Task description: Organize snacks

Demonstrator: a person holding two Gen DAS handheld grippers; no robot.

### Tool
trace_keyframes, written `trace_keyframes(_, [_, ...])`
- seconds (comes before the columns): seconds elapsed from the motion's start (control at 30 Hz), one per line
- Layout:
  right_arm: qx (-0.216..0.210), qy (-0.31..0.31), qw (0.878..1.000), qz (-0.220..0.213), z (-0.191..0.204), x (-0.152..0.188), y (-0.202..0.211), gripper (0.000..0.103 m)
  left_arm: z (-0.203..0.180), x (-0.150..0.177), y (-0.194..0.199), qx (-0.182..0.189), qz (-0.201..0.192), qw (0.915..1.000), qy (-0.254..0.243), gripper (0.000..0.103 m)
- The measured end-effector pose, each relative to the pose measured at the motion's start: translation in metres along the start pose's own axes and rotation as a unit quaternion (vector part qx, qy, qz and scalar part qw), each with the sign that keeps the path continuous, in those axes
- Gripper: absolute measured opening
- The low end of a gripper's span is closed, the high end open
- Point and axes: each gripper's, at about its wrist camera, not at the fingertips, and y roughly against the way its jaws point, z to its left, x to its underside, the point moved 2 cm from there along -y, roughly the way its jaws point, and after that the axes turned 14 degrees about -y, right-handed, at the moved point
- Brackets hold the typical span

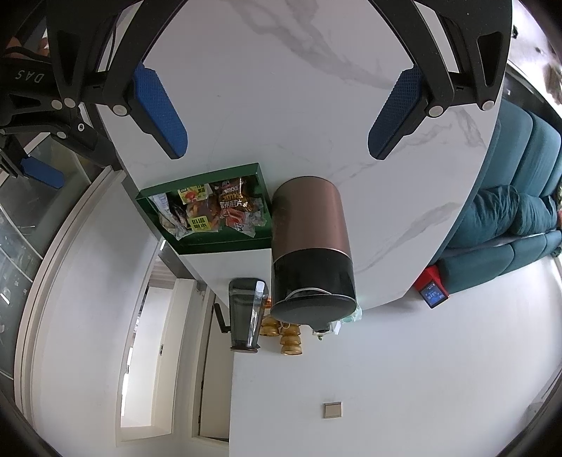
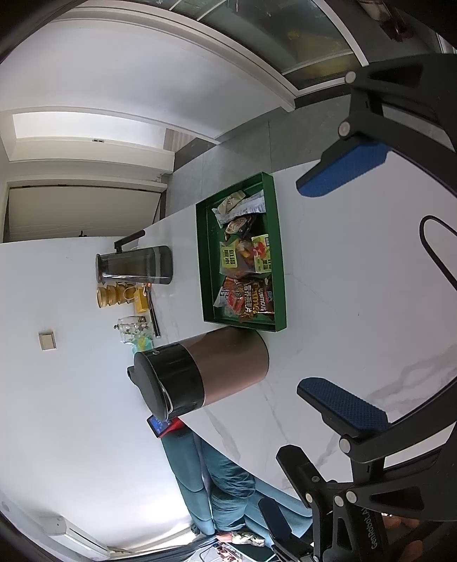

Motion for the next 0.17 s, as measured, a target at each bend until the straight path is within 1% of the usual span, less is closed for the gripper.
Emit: trace_keyframes(0.17, [-0.001,-0.001,1.000,0.001,0.0005,0.0010,0.0000,0.103,0.0010,0.0000,0.0000,0.002,0.000,1.0000,-0.001,0.101])
